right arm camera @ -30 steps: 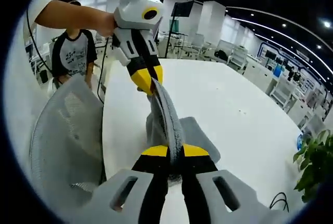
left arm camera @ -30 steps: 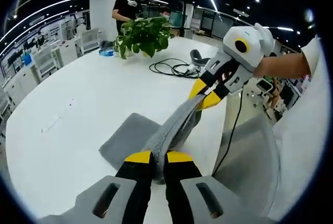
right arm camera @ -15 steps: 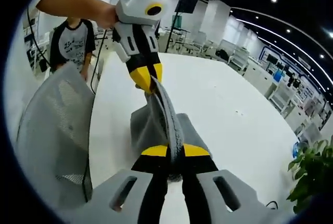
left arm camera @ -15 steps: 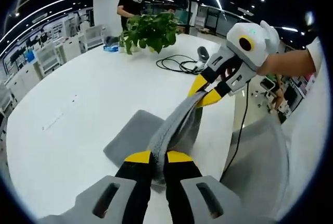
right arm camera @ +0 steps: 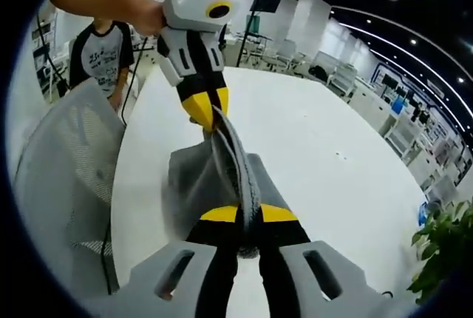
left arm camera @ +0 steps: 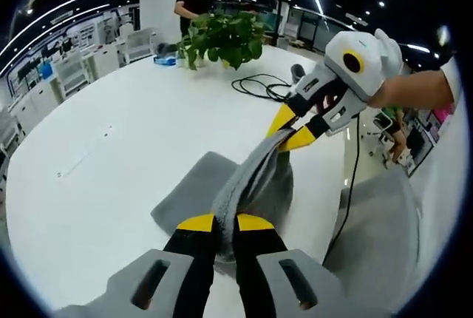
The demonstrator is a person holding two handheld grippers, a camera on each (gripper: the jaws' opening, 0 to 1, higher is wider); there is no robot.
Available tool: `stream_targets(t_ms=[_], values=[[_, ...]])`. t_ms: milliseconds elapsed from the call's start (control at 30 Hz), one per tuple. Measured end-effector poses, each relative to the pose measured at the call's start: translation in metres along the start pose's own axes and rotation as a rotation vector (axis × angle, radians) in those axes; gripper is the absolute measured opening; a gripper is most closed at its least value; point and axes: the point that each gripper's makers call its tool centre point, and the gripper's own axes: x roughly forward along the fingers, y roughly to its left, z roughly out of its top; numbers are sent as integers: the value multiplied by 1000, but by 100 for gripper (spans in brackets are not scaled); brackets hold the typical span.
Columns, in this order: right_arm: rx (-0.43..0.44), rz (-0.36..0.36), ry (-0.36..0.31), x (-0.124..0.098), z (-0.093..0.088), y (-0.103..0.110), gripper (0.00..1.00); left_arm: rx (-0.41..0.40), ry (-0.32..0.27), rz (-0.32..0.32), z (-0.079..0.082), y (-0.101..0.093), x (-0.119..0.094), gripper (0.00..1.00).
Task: Fold the towel on the table until its edges align and the towel forms a compact rectangular stack.
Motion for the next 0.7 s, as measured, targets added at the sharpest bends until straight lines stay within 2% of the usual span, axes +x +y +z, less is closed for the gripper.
stream_targets(t_ms=[700], values=[[26, 6, 36, 28, -16, -13, 8, -44, 35, -14, -15, 23, 28, 9]])
